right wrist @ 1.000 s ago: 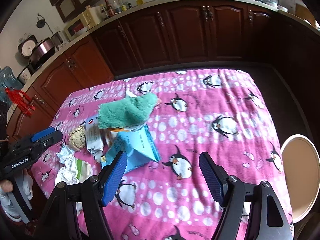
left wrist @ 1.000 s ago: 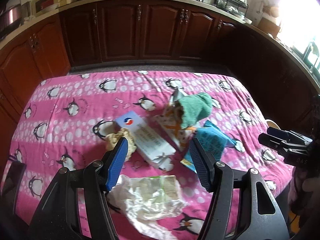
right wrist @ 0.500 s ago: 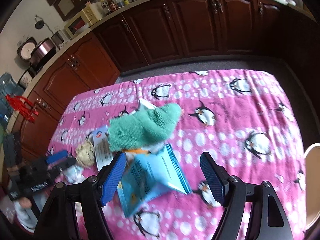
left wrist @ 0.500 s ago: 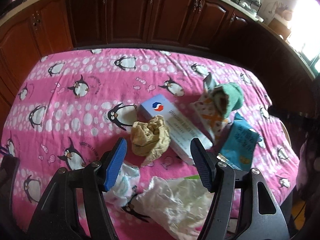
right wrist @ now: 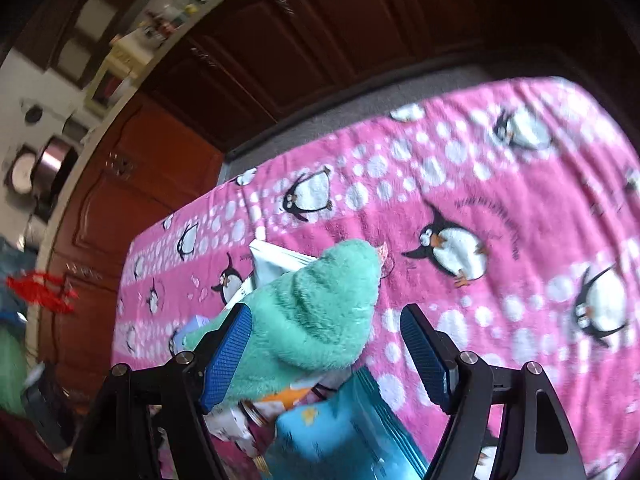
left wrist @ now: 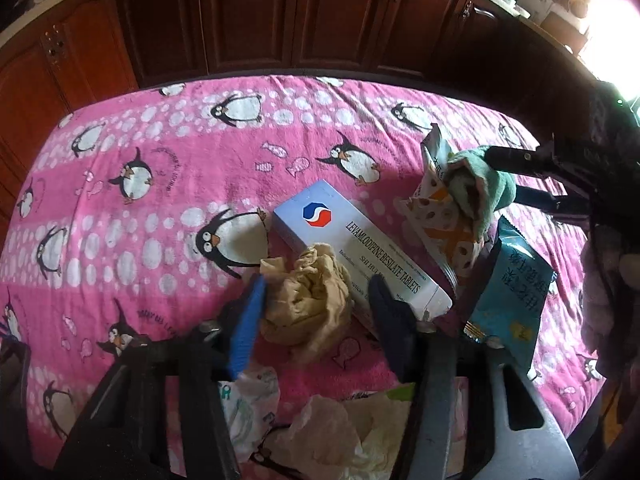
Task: Collect trash
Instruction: 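Grasp the tan crumpled cloth with left tool while right tool grasps green towel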
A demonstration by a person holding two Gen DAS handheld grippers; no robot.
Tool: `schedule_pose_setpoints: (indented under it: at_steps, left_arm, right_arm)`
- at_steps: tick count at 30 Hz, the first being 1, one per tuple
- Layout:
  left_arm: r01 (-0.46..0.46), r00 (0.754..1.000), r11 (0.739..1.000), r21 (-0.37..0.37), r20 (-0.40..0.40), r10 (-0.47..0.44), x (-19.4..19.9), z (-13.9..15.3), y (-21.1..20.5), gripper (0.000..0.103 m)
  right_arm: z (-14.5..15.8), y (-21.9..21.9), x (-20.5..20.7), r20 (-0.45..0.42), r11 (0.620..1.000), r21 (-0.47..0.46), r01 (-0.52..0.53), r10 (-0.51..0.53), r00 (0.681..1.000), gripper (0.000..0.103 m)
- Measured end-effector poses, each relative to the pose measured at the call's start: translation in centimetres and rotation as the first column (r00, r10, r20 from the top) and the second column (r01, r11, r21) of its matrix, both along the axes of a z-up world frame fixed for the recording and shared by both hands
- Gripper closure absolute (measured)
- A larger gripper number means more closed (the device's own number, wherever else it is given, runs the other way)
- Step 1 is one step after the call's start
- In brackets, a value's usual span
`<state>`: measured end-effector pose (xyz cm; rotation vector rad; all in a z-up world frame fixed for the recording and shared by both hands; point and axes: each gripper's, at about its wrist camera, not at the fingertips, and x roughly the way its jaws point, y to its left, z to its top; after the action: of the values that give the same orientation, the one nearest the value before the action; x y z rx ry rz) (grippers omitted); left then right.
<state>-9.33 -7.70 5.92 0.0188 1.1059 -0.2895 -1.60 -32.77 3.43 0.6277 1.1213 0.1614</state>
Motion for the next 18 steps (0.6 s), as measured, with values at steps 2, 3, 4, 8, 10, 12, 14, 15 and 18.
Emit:
schedule_pose_setpoints:
  at_steps: [2,3,4,8,10,12,14,15,18]
  left_arm:
    - [0.000,1.000,1.000,0.006,-0.002,0.000,0.0,-0.2,-0.1,0.072]
    - [0.003,1.000,1.000,-0.001,-0.006,-0.003,0.0,-0.2,-0.1,0.076]
    - [0.003,1.000,1.000,-0.010,-0.007,-0.003,0.0,-0.2,-0.1,0.080]
    - [0.005,1.000,0.999,-0.032,0.015,-0.005,-0.5,0.6,0.4,0.084]
    - [0.003,1.000,0.999,-0.045,0.030,-0.002,-0.9,1.5,0.8,0.084]
    - [0.001,0.999,0.999,-0.052,0.049,0.002,-1.2,2.4,0.9,0.084]
    - [-0.001,0.998,0.998,-0.059,0.067,0.005,-1.5,3.2,1.0,0.084]
    - [0.000,0.997,0.998,-0.065,0.078,0.005,-1.7,3.8,1.0,0.084]
    - [0.010,0.995,0.997,-0.074,0.104,-0.002,-2.2,5.0,0.6,0.084]
  right_arm:
    - [-0.2,0.1,-0.1,0.005,0.999,0.036,-0.009,0.009,1.000,0.052]
    - [0.0,0.4,-0.1,0.017,0.999,0.040,-0.025,0.024,1.000,0.054]
    - [0.2,0.6,-0.3,0.028,0.999,0.025,-0.033,0.032,0.999,0.056]
    - [2.2,0.8,-1.5,0.099,0.997,-0.011,-0.077,0.078,0.992,0.065]
    - [3.8,0.5,-2.4,0.144,0.996,-0.012,-0.094,0.094,0.985,0.066]
    - [5.4,-0.1,-3.2,0.185,0.995,-0.024,-0.101,0.104,0.977,0.066]
    - [6.9,-0.5,-4.2,0.223,0.993,-0.041,-0.110,0.116,0.968,0.067]
    - [7.6,-0.7,-4.7,0.237,0.992,-0.047,-0.113,0.121,0.964,0.067]
    - [9.0,-1.0,-6.0,0.264,0.990,-0.067,-0.124,0.137,0.955,0.067]
